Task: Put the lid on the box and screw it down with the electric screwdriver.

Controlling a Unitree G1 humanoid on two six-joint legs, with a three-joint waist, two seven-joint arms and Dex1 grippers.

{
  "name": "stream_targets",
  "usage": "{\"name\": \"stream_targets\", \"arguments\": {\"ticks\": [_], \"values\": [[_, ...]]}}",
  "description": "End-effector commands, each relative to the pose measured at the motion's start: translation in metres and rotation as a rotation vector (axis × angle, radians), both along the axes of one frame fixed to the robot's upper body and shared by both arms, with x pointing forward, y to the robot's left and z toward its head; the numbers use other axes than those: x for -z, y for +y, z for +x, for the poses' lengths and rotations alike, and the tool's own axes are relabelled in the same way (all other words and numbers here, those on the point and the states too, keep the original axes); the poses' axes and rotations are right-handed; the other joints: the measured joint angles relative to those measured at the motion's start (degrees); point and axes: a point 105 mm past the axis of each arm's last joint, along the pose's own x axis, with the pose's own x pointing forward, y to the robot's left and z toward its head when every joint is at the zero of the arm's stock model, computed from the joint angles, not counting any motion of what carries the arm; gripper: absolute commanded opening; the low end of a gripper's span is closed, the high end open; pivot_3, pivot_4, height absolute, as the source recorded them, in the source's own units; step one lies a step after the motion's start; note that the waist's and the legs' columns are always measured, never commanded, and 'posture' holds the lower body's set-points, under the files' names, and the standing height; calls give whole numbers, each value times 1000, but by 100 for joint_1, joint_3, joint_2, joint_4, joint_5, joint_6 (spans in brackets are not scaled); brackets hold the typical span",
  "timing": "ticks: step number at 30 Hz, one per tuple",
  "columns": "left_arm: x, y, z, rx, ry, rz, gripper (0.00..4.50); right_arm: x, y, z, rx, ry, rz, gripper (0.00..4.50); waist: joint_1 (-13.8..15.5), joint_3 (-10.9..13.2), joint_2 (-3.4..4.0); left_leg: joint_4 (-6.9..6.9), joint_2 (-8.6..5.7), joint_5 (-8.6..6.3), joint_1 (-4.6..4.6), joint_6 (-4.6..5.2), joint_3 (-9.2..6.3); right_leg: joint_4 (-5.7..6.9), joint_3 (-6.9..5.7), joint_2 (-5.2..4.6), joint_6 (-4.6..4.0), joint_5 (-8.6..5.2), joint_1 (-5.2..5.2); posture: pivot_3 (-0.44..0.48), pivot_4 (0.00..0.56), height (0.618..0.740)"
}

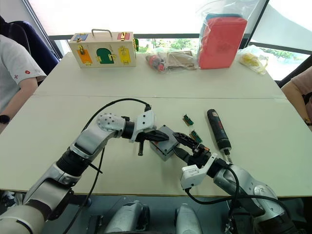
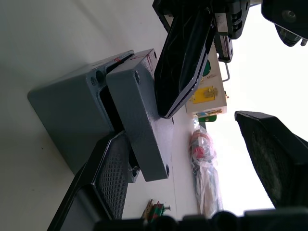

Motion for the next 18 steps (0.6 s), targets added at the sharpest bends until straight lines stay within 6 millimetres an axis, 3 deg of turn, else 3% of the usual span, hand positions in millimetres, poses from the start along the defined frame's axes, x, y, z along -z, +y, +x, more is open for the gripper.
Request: {"name": "stream_targets", "arguments": {"ticks": [1,10,18], "values": [[61,26,-2,-87,139,203,0,-41,3,-10,-51,-138,106,3646,3,0,0,0,0,0,0,0,0,0,0,0,0,0,0,0,150,740],[67,27,-4,-80,126,223,0,-37,3,-12,-89,-72,89,3646,3,0,0,0,0,-1,0,2,0,-2,0,-1,0,0,2,0,150,740],[76,26,-9,-73,100,258,0,-28,6,-10,-118,184,-6,3646,-5,-22,-4,0,1,-3,5,4,-6,-7,0,-2,-1,0,11,0,150,740]]}}
